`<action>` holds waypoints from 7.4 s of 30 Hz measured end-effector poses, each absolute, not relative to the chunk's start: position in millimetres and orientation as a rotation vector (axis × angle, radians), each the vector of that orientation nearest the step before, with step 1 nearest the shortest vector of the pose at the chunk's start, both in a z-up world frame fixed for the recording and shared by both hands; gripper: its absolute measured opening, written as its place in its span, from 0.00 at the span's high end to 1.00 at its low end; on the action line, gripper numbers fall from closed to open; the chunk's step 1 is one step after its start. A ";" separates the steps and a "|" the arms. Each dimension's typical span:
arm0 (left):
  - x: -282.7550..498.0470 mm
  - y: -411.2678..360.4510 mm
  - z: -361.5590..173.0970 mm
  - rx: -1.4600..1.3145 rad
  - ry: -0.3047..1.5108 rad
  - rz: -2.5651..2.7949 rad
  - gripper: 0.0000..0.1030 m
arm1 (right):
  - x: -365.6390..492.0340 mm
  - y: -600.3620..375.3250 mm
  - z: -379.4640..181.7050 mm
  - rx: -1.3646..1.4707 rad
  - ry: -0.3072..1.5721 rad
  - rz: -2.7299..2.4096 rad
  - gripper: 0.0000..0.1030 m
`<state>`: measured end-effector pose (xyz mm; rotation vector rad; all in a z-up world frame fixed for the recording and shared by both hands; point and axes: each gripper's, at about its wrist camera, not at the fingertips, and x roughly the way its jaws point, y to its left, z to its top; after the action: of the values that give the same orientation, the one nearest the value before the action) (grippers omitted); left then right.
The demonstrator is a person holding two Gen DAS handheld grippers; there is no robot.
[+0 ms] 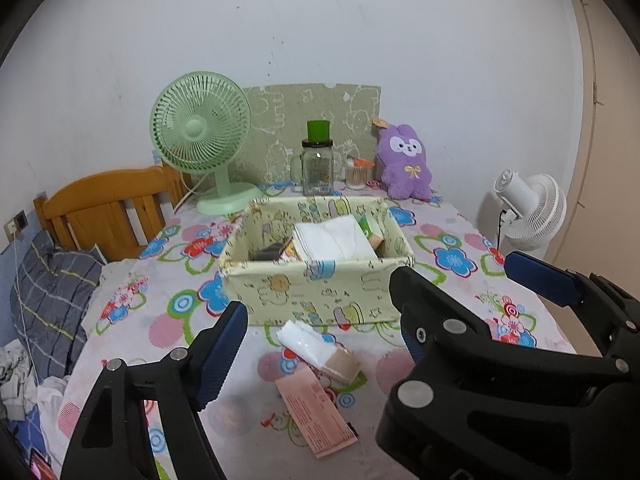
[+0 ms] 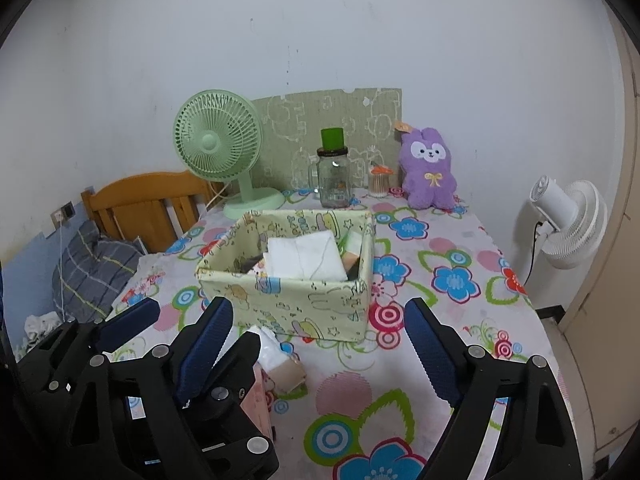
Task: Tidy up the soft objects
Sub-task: 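Withdraw both open tools from the fabric box toward the items beside it, then lower both open tools onto the pink paper slip and the white-beige roll, then grasp the pink paper slip with the left tool while the right tool grasps the white-beige roll, then lift both held items and carry them over the fabric box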
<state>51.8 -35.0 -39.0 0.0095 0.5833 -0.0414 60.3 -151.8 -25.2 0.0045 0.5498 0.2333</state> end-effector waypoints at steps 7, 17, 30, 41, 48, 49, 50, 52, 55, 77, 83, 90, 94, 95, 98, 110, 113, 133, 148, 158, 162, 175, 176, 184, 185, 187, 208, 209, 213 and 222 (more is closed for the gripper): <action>50.9 -36.6 -62.9 -0.003 0.628 -0.053 0.20 | 58.2 -153.7 -47.3 -0.005 0.576 0.236 0.14; 52.7 -30.9 -98.8 -0.036 0.699 -0.035 0.20 | 62.0 -149.9 -80.2 -0.025 0.628 0.266 0.14; 65.5 -23.9 -139.0 -0.062 0.782 0.008 0.21 | 77.0 -144.6 -120.6 -0.036 0.717 0.276 0.16; 78.3 -19.7 -152.8 -0.068 0.830 0.038 0.44 | 93.6 -141.2 -135.4 -0.045 0.774 0.280 0.16; 78.3 -16.7 -152.5 -0.055 0.830 0.055 0.58 | 98.1 -134.2 -139.1 -0.054 0.790 0.289 0.16; 78.4 -15.4 -152.5 -0.058 0.831 0.057 0.58 | 98.4 -133.1 -138.9 -0.056 0.790 0.291 0.16; 78.7 -14.3 -152.2 -0.060 0.831 0.060 0.58 | 98.9 -132.1 -138.9 -0.057 0.791 0.293 0.16; 79.7 -12.0 -151.8 -0.056 0.833 0.068 0.59 | 100.2 -129.5 -138.6 -0.062 0.791 0.295 0.17; 82.0 -6.7 -151.5 -0.048 0.833 0.092 0.59 | 102.5 -123.7 -138.7 -0.066 0.798 0.310 0.20; 103.8 22.2 -152.1 -0.023 0.832 0.112 0.59 | 135.9 -84.6 -145.7 -0.082 0.850 0.363 0.31; 106.7 23.9 -152.0 -0.019 0.833 0.101 0.59 | 145.6 -79.1 -151.3 -0.076 0.873 0.352 0.37; 107.1 21.1 -151.6 -0.003 0.834 0.099 0.59 | 150.3 -77.2 -154.5 -0.065 0.884 0.368 0.51; 106.6 20.1 -151.5 0.001 0.833 0.099 0.59 | 149.1 -78.1 -154.4 -0.063 0.885 0.362 0.56; 106.5 19.7 -151.5 0.000 0.834 0.096 0.59 | 148.6 -78.7 -154.7 -0.061 0.886 0.363 0.58; 105.2 18.8 -151.4 -0.006 0.837 0.086 0.59 | 146.5 -81.7 -154.3 -0.049 0.891 0.362 0.64; 96.2 7.1 -145.5 -0.010 0.828 0.041 0.59 | 134.9 -97.0 -147.9 -0.021 0.898 0.350 0.71; 92.8 4.0 -141.8 -0.008 0.817 0.034 0.59 | 130.4 -100.6 -143.2 -0.019 0.887 0.342 0.71; 72.8 -17.5 -100.3 0.013 0.732 -0.009 0.59 | 104.0 -126.5 -99.4 0.011 0.806 0.294 0.71; 66.0 -25.5 -66.2 0.001 0.693 -0.048 0.59 | 90.1 -137.1 -59.8 -0.010 0.738 0.245 0.71; 63.1 -27.2 -45.9 -0.002 0.660 -0.053 0.59 | 84.2 -138.2 -37.3 -0.012 0.696 0.238 0.71; 62.6 -27.5 -39.4 -0.004 0.649 -0.053 0.59 | 83.3 -139.3 -30.3 -0.015 0.682 0.237 0.71; 59.0 -32.1 -9.2 0.006 0.580 -0.036 0.59 | 80.6 -142.7 -0.2 -0.008 0.615 0.251 0.71; 59.0 -32.5 -6.8 0.007 0.574 -0.037 0.59 | 80.2 -143.1 2.0 -0.007 0.611 0.249 0.71; 63.0 -34.2 7.7 0.022 0.546 -0.046 0.59 | 81.9 -146.7 15.3 0.006 0.579 0.241 0.71; 64.1 -34.2 8.7 0.023 0.542 -0.046 0.59 | 82.7 -146.9 16.3 0.008 0.576 0.241 0.71; 66.1 -33.6 11.2 0.023 0.533 -0.048 0.59 | 83.8 -146.6 18.9 0.009 0.566 0.240 0.71; 115.9 -28.3 -3.8 0.046 0.495 -0.059 0.59 | 139.2 -139.6 3.3 0.046 0.534 0.247 0.71; 118.7 -27.0 -5.5 0.047 0.495 -0.056 0.59 | 142.3 -138.5 0.8 0.048 0.534 0.251 0.71; 130.6 -22.6 -11.2 0.050 0.494 -0.057 0.59 | 155.1 -134.3 -7.4 0.054 0.529 0.253 0.71; 160.3 -15.0 -27.1 0.021 0.508 -0.058 0.58 | 187.0 -130.4 -23.6 0.102 0.546 0.270 0.71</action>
<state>160.3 -15.0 -27.1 0.0206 0.5077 -0.0583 187.0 -130.4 -23.6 0.1022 0.5460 0.2704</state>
